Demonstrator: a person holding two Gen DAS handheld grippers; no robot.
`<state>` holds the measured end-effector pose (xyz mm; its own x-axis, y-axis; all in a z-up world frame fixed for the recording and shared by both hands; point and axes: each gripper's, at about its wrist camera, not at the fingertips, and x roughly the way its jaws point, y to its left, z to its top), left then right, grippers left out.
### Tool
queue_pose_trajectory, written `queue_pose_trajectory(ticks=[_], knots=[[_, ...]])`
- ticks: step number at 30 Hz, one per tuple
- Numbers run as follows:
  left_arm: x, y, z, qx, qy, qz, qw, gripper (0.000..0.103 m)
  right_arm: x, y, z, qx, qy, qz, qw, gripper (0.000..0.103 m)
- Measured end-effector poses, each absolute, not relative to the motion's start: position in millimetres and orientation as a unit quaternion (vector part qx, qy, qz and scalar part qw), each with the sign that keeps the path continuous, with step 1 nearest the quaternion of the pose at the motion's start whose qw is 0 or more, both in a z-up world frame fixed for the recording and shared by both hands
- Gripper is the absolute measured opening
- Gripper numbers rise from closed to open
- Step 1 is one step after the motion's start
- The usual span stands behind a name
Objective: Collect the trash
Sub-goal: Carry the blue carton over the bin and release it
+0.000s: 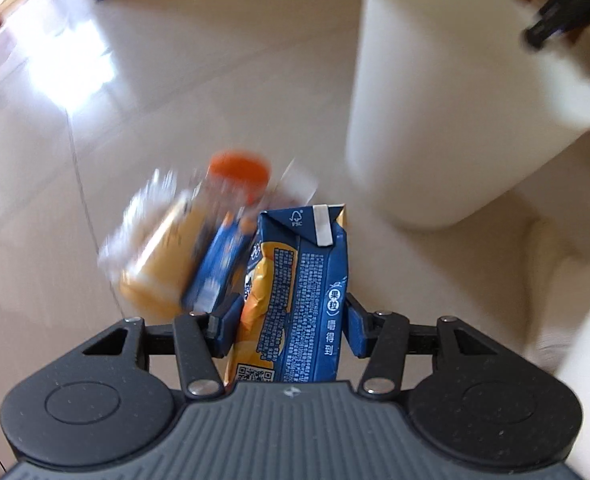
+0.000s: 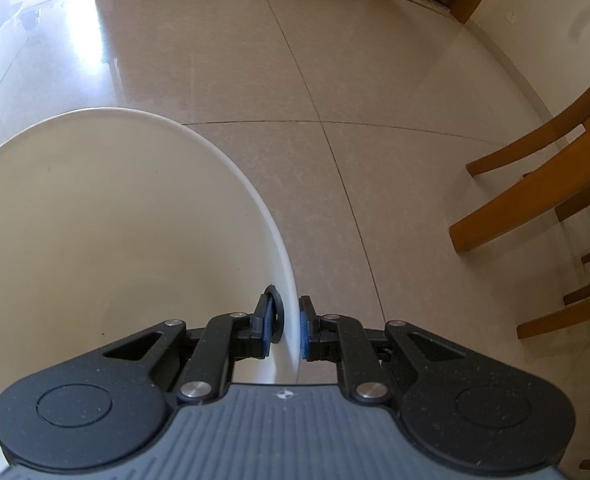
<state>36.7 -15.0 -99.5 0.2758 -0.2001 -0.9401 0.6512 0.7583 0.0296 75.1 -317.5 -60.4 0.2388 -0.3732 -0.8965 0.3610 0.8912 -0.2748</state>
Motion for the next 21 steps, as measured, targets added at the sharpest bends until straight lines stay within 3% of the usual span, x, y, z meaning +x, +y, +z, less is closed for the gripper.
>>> queue_pose_trajectory(ticks=[9,21], knots=[[52.0,-102.4,-11.2,0.231,0.465,-0.353,0.778,0.052,80.3,-318.4,-60.3,-0.012,0.581,-0.232,0.780,0.016],[67.0,-189.1,-14.3,0.223,0.458,-0.391,0.766,0.055,79.7,-328.2,-56.3,0.017,0.579,-0.232,0.781,0.015]])
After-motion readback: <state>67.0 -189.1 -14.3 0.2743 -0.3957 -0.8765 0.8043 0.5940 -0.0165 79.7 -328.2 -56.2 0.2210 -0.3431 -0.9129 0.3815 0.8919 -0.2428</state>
